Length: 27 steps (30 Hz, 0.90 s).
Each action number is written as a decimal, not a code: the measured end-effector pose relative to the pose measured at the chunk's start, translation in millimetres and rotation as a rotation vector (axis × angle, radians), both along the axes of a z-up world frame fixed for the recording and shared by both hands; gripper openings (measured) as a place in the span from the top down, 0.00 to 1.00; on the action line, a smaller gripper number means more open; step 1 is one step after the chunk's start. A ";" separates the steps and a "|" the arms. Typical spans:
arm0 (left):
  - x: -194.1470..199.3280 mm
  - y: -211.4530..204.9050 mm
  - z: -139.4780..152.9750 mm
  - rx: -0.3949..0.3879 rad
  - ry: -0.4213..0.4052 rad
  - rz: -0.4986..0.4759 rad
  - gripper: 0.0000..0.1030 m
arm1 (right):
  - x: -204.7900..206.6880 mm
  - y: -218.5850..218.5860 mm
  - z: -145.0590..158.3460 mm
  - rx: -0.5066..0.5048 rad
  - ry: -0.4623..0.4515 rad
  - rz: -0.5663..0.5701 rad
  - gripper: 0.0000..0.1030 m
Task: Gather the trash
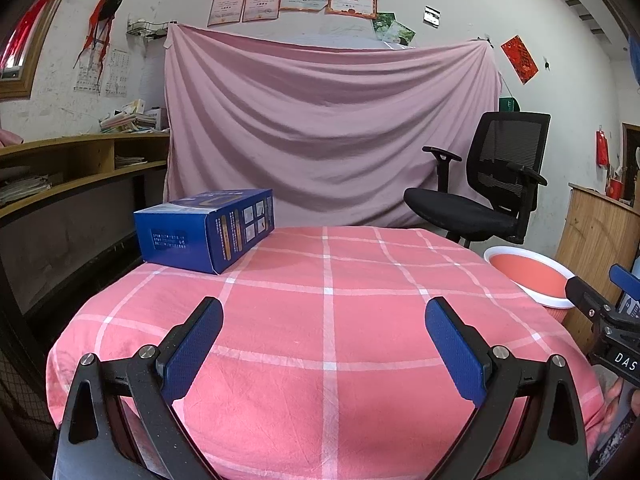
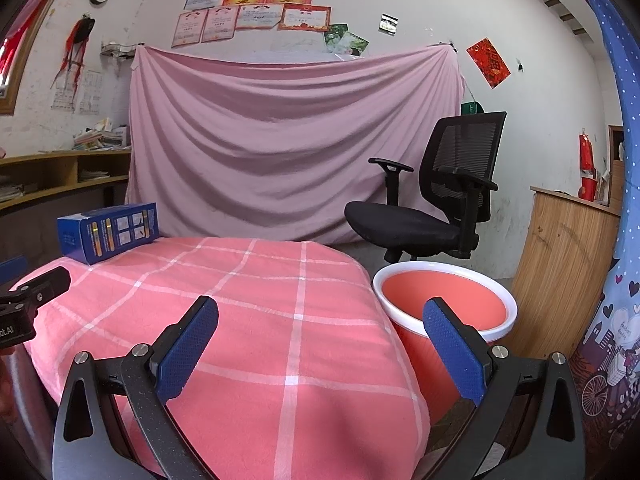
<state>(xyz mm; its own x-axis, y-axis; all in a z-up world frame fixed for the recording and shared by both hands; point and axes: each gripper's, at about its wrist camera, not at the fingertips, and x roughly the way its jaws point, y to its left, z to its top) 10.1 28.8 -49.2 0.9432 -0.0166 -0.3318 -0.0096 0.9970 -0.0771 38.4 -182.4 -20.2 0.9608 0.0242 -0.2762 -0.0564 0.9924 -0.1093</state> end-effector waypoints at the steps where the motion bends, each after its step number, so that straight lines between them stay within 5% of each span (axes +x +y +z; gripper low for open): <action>1: 0.1 0.2 0.0 0.000 0.000 0.000 0.04 | 0.0 -0.1 0.0 0.000 0.000 0.001 0.00; 27: -0.1 0.1 0.2 0.000 0.001 0.000 0.04 | -0.3 0.8 -1.5 -0.001 0.004 0.002 0.00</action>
<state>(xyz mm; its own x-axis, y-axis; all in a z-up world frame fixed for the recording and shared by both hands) 10.0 28.9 -49.1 0.9430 -0.0165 -0.3323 -0.0097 0.9970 -0.0772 38.1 -181.6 -21.8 0.9597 0.0261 -0.2800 -0.0590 0.9922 -0.1099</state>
